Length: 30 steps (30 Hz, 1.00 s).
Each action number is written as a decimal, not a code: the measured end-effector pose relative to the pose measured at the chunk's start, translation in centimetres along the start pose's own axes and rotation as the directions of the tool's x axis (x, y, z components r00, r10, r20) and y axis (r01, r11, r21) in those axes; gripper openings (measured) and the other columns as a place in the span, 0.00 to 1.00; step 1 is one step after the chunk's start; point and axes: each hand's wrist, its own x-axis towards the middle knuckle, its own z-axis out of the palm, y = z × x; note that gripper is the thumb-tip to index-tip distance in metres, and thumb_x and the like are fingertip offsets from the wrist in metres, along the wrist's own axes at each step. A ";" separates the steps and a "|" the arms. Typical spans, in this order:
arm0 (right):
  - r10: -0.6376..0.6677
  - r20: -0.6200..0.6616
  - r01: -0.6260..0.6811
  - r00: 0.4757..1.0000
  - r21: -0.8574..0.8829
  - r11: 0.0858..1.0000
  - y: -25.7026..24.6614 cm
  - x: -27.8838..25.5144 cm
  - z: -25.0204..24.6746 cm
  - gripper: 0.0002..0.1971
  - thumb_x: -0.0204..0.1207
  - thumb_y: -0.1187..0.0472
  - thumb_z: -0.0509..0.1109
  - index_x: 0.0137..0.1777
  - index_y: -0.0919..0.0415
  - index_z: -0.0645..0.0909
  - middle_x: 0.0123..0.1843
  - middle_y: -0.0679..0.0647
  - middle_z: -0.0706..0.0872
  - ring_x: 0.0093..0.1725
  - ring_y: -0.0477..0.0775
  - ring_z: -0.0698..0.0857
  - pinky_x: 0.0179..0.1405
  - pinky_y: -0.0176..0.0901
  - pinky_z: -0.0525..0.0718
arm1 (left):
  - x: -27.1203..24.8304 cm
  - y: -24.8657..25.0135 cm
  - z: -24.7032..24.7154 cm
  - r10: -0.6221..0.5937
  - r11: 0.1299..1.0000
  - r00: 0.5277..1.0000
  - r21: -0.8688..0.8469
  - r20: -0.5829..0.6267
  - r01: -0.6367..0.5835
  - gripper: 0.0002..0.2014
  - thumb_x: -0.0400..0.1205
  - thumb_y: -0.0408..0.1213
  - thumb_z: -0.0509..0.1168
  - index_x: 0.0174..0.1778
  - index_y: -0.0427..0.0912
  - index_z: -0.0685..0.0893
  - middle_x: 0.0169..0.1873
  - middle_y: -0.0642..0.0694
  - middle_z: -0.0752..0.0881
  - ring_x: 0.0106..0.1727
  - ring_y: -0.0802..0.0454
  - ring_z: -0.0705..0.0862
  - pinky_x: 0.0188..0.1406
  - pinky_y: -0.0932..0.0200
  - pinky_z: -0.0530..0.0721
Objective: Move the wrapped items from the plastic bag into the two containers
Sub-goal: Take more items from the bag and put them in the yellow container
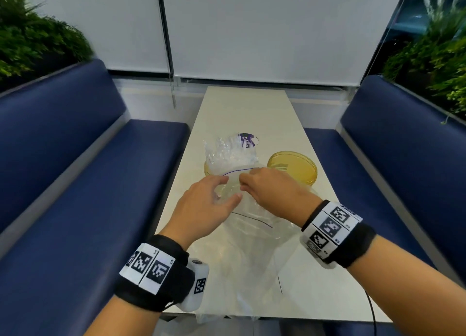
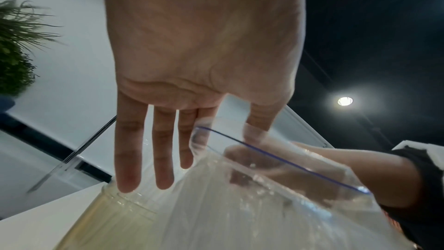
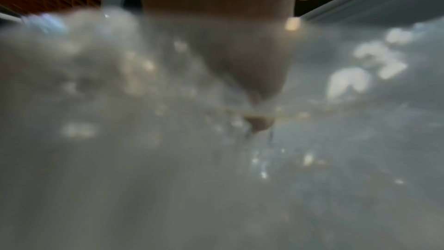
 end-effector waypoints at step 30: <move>0.213 -0.219 0.073 0.952 0.841 0.535 -3.0 0.6 -2.4 0.43 0.58 0.34 0.84 0.73 0.44 0.74 0.65 0.40 0.81 0.65 0.41 0.80 0.62 0.38 0.81 | 2.4 0.2 5.5 -0.008 0.844 0.906 -0.489 -0.423 -0.221 0.13 0.82 0.33 0.69 0.48 0.60 0.88 0.41 0.54 0.92 0.44 0.59 0.91 0.40 0.61 0.90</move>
